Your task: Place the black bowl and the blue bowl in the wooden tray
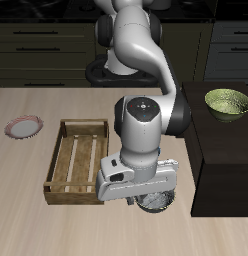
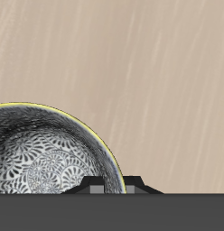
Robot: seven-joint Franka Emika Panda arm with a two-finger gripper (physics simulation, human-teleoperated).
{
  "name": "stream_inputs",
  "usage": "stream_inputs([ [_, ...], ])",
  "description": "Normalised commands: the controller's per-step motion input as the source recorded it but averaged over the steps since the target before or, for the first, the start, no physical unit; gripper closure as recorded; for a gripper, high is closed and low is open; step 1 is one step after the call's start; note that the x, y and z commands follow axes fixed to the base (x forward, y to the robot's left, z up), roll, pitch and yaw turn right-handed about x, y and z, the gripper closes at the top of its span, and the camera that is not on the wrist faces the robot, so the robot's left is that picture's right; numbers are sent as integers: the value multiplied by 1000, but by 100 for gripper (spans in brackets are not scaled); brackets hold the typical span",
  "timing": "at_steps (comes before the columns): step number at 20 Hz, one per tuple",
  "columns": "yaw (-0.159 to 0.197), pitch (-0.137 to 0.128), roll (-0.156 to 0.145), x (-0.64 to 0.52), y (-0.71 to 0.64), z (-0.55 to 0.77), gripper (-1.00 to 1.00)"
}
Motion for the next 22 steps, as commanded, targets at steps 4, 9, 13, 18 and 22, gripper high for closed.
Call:
stream_inputs([
  [4, -30, -44, -15, -212, -78, 347, 100],
  [9, 23, -69, -32, -254, -92, 419, 100],
  [13, -66, -13, -10, -237, -83, 284, 100],
  [18, -32, -28, 13, -329, -158, 252, 100],
  [22, -40, -8, 1, -219, -190, 151, 100],
])
